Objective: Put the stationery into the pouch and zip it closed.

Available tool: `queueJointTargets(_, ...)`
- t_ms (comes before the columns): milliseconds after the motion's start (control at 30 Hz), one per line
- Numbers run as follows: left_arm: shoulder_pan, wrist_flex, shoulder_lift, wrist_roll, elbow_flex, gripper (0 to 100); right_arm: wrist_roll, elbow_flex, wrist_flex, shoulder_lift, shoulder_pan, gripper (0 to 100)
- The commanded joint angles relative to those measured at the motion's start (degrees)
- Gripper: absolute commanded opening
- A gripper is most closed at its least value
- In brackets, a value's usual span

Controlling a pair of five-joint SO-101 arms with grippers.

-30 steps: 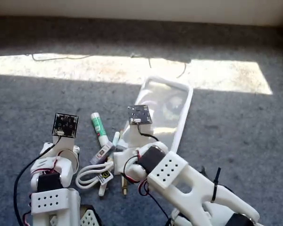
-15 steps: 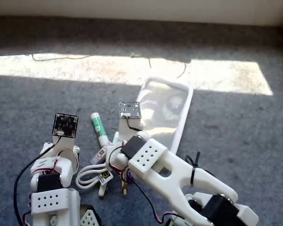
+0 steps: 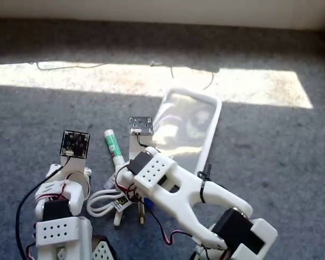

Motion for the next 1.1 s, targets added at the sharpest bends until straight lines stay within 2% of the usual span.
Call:
queueJointTargets(0, -0.7, 0.4, -0.7, 0.5, -2.2, 1, -0.6, -2.5, -1.8, -0.2, 0.0, 17.4)
queueJointTargets(300, -0.7, 0.4, -0.7, 0.4, -2.2, 1, -0.5, -2.2, -1.7, -0.1, 0.0, 16.6)
queueJointTargets(467, -0.7, 0.4, -0.7, 0.4, -2.2, 1, 0.3, -2.7, -0.6, -0.2, 1.9, 6.3)
queueJointTargets(700, -0.7, 0.5, -0.7, 0.4, -1.9, 1, 7.3, -2.7, 0.1, -0.3, 5.8, 1.1)
queueJointTargets(1067, -0.7, 0.4, -0.7, 0.4, -1.8, 1, 24.4, -9.5, 16.1, -6.5, 11.2, 0.9)
